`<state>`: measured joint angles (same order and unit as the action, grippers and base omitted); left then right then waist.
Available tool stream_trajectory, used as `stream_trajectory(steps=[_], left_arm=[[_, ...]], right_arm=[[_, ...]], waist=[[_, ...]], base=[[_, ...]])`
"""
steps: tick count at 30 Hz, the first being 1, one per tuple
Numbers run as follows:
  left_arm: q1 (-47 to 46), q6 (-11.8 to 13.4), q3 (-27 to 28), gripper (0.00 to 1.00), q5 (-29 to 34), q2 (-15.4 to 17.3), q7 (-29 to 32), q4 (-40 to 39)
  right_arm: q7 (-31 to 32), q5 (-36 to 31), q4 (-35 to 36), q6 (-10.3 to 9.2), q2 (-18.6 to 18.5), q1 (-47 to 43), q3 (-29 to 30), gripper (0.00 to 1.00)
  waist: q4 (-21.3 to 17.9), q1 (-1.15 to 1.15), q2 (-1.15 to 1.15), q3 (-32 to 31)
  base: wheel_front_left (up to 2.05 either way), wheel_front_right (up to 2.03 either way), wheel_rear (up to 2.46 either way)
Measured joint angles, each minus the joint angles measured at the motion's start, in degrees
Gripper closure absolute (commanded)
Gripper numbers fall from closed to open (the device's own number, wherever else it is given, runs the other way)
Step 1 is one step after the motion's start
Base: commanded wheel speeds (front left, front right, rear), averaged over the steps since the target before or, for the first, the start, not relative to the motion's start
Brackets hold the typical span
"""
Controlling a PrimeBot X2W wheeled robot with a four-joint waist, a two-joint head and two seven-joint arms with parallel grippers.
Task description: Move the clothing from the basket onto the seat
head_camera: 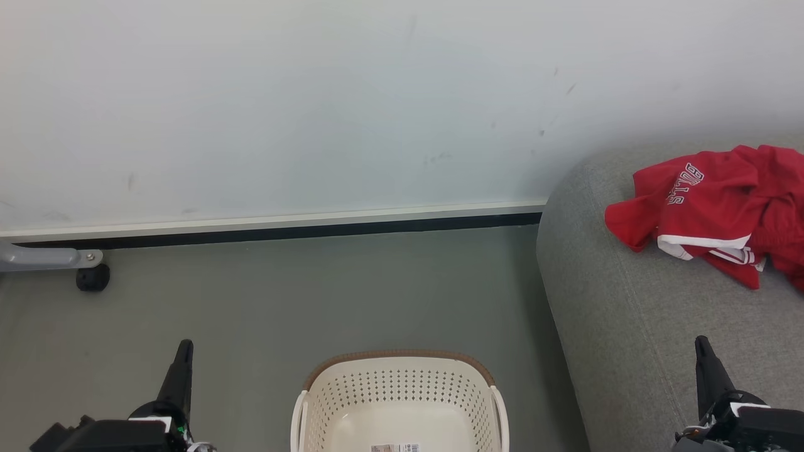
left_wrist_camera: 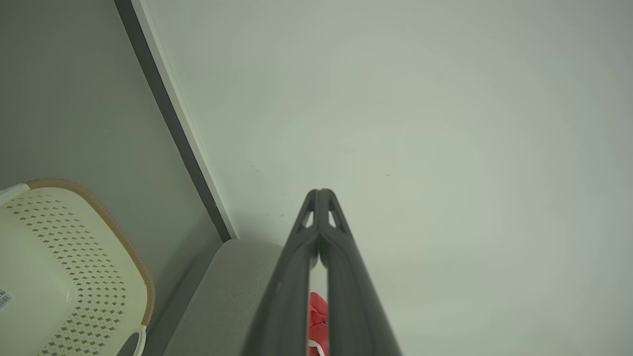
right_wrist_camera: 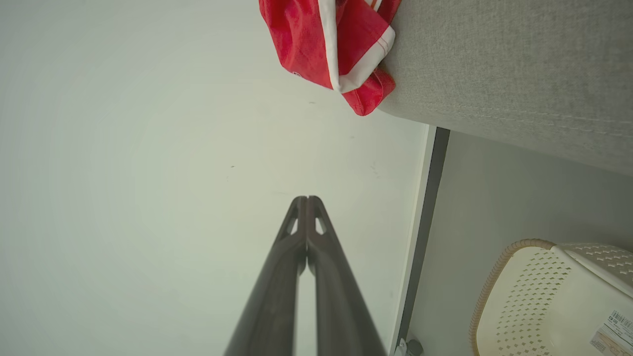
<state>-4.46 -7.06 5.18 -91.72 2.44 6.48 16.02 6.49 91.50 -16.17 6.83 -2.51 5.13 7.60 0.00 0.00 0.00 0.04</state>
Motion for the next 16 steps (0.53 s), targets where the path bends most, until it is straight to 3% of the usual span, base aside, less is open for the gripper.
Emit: stream_trajectory(steps=[16], left_arm=[[0.0, 0.0, 0.0, 1.0, 0.0, 0.0, 0.0, 0.0]], right_arm=[[0.0, 0.0, 0.0, 0.0, 0.0, 0.0, 0.0, 1.0]], waist=[[0.0, 0.0, 0.0, 0.0]], base=[[0.0, 0.0, 0.0]])
